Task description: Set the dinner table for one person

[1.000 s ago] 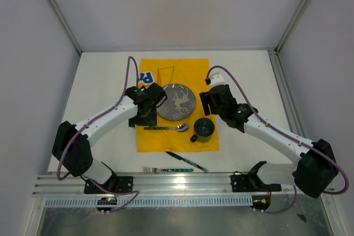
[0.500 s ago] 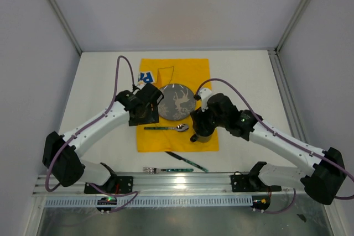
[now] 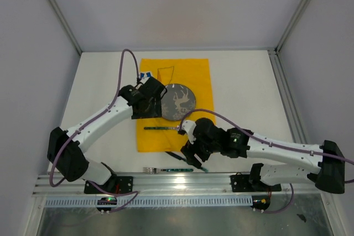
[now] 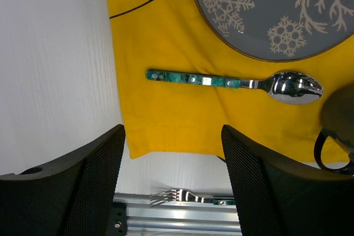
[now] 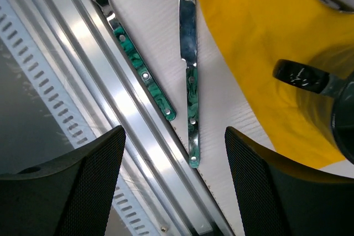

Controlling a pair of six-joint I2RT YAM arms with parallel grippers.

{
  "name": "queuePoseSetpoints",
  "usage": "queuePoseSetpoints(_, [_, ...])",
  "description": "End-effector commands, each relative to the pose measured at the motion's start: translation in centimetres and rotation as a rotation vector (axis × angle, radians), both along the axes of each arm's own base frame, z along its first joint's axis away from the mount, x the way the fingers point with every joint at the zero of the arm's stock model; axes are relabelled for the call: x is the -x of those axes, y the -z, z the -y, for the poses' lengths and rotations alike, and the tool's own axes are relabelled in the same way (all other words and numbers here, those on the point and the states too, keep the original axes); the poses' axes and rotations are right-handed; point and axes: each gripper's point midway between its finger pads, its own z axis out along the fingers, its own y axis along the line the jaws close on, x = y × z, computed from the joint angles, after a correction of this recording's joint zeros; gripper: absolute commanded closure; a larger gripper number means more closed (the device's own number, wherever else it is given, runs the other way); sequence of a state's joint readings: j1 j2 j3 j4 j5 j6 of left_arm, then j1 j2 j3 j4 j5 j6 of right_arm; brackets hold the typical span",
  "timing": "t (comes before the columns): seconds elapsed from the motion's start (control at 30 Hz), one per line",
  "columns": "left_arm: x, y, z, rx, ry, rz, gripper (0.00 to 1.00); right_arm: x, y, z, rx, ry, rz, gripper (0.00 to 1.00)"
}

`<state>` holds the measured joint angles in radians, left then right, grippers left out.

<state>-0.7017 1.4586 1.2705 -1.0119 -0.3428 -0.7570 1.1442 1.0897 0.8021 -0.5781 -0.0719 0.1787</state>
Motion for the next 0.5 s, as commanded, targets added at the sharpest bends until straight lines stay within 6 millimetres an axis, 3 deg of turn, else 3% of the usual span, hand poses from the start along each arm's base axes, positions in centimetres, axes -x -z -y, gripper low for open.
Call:
queuePoseSetpoints(0.0, [-1.5, -3.6, 0.2, 0.039, 0.007, 0.123, 0.27, 0.5, 2.7, -0.2, 0.088, 0.045, -0.011, 0.24])
queuePoseSetpoints(0.2, [-1.5, -6.5, 0.3, 0.106, 0.018, 0.210, 0.26, -1.0, 3.4, -2.0, 0.179, 0.110, 0.010, 0.24])
queuePoseSetpoints(0.27, [-1.6, -7.1, 0.5, 0.142, 0.017, 0.238, 0.26, -0.9, 3.5, -2.3, 0.209, 0.109, -0.005, 0.24])
queuePoseSetpoints(0.47, [-1.0, -9.2, -0.2, 0.204, 0.007, 0.325, 0.23, 0.5, 6.3, -1.8, 0.347, 0.088, -0.032, 0.24])
